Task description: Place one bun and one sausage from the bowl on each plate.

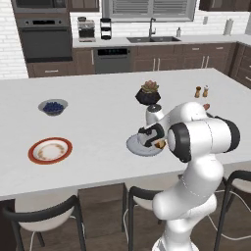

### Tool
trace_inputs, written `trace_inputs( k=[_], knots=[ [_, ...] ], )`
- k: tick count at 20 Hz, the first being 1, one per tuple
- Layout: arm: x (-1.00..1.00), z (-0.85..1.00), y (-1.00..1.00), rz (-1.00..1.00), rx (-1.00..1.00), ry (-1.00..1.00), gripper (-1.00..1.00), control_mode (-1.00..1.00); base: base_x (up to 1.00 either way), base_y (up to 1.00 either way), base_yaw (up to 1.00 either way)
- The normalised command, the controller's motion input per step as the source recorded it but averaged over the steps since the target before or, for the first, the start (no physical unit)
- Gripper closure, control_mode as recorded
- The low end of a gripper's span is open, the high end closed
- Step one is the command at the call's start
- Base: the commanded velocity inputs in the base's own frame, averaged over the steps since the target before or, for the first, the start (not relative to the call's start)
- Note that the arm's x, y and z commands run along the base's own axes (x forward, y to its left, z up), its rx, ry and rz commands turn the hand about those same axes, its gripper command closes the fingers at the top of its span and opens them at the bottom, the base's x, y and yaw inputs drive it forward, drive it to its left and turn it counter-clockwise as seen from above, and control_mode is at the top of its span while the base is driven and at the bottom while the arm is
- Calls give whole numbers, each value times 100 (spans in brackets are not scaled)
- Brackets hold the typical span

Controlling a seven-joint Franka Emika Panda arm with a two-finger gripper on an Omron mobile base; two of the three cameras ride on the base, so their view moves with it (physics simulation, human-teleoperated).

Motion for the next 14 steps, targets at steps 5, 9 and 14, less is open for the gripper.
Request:
trace_inputs(
  k=[5, 9, 14],
  knots=[
    [16, -19, 11, 0, 0, 0, 100, -100, 0, 0, 0],
    [5, -5, 7, -1, -1, -3, 100, -100, 0, 0, 0],
    [0, 0, 0, 0, 0, 0, -100, -100, 0, 0, 0]
  ],
)
